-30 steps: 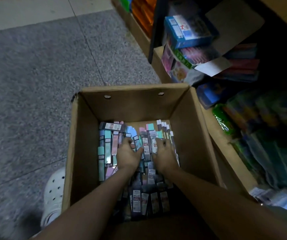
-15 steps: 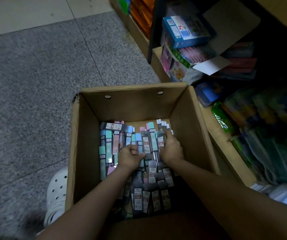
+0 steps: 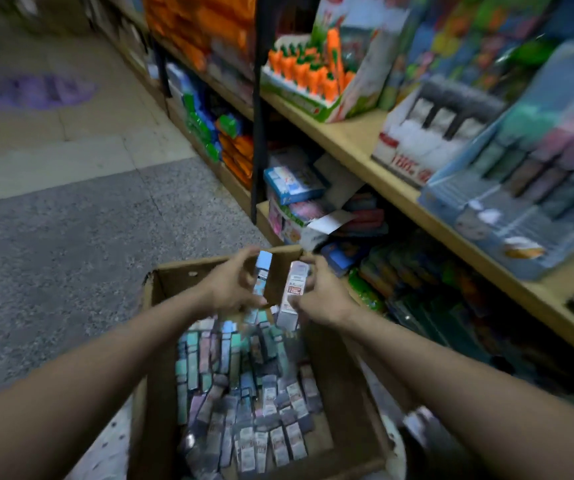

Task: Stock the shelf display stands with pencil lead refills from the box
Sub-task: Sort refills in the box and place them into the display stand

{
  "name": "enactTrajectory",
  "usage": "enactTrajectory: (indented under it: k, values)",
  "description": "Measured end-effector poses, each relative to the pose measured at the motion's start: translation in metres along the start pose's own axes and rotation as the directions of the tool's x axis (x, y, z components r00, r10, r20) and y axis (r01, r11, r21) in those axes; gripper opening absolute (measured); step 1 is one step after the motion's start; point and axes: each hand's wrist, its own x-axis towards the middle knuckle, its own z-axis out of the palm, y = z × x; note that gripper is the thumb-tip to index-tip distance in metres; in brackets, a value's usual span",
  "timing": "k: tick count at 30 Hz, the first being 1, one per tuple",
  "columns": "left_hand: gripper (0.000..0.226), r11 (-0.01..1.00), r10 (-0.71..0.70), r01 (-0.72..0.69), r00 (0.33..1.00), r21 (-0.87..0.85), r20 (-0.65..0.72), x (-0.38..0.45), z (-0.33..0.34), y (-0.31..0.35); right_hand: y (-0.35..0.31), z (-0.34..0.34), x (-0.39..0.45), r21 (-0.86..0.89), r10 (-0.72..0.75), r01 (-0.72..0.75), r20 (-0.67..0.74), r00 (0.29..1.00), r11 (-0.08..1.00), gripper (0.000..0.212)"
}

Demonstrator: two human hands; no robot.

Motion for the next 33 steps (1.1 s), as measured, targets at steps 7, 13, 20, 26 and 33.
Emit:
enactTrajectory:
  k: [7,13,20,26,33]
  values:
    - [0.073,0.884,0.200,-0.194,0.979,-0.425,-0.030,0.008,0.035,0.085,-0.049,-0.107,-0.053,-0.157,-0.186,0.154,-0.217,0.958,0.976,0.051]
    - [0.046,0.832,0.305,-0.255,0.952,-0.493,0.022,0.015,0.072,0.134,-0.063,-0.174,-0.092,-0.278,-0.236,0.120,-0.435,0.869,0.953,0.045]
    - [0.010,0.806,0.393,-0.361,0.919,-0.469,-0.031,0.022,0.091,0.166,-0.078,-0.227,-0.118,-0.455,-0.360,0.124,-0.477,0.802,0.882,0.040]
    - [0.010,0.799,0.430,-0.428,0.898,-0.423,-0.098,0.041,0.087,0.178,-0.097,-0.272,-0.099,-0.429,-0.309,0.053,-0.554,0.773,0.902,0.034]
    - [0.008,0.831,0.426,-0.483,0.872,-0.278,-0.241,0.072,0.059,0.191,-0.124,-0.288,-0.048,-0.511,-0.378,0.020,-0.608,0.698,0.859,0.031]
